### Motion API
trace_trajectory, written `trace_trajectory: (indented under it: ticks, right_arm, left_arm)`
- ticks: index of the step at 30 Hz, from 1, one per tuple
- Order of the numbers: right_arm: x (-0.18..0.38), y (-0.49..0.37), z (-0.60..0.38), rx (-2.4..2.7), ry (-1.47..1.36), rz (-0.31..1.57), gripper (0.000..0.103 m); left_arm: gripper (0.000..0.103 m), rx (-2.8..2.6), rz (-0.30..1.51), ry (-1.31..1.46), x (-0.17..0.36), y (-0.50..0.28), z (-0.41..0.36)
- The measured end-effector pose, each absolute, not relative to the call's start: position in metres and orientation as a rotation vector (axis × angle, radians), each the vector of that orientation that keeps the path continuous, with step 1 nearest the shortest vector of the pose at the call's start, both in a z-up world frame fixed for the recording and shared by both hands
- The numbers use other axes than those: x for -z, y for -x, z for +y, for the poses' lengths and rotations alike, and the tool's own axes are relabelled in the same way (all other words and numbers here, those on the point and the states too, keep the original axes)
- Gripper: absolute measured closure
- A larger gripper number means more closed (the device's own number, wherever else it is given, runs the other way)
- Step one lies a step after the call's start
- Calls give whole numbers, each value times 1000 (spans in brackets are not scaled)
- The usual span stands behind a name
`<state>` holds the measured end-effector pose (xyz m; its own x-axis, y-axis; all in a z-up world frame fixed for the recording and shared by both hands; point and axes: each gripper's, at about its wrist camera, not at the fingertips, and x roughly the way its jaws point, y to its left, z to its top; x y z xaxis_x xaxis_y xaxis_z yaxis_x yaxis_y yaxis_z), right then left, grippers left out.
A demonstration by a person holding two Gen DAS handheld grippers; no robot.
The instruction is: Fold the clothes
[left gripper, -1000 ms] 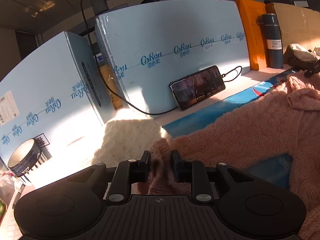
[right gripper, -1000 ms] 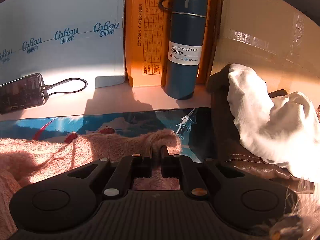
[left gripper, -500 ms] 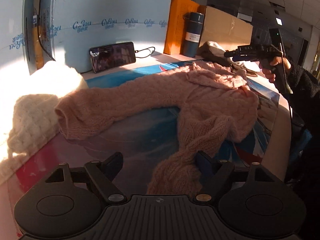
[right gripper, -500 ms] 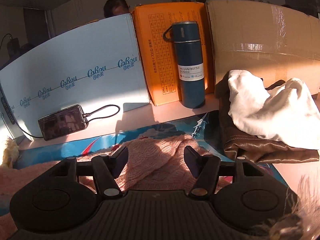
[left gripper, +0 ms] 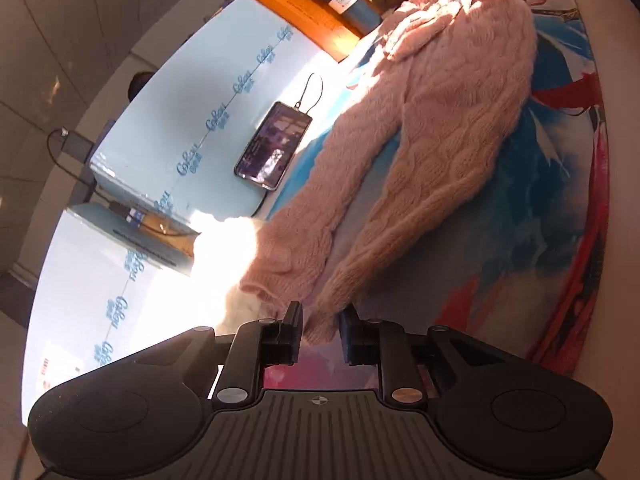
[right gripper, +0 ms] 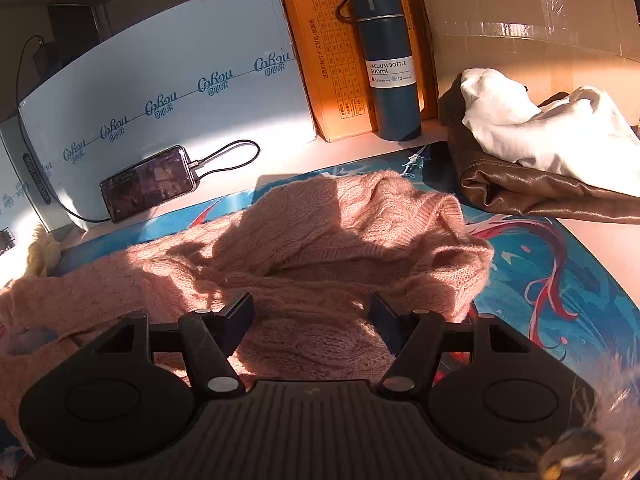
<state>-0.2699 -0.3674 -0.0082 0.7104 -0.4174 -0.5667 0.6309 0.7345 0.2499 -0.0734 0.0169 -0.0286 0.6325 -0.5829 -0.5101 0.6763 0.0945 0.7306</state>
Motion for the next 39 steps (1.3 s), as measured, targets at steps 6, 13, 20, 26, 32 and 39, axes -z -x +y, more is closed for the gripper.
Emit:
trace_trajectory:
  ticks: [6, 13, 20, 26, 32, 39]
  right_arm:
    - [-3, 279, -362, 610, -425, 433, 40]
    - [-11, 228, -334, 441, -315, 458, 39]
    - [20, 183, -345, 434, -374, 574, 56]
    - [10, 234, -350, 393, -459, 372, 94]
    - [-6, 326, -346, 410, -563, 99, 94]
    - [0, 438, -318, 461, -559, -37, 94]
  left_arm:
    - [70, 572, 189, -905, 8, 32, 51]
    - [25, 855, 368, -160, -26, 40, 27]
    - [25, 774, 508, -236, 8, 38, -18]
    - [57, 814, 601, -142, 24, 32, 9]
    - [90, 785, 546, -230, 20, 31, 16]
    - [74, 739, 475, -258, 1, 28, 15]
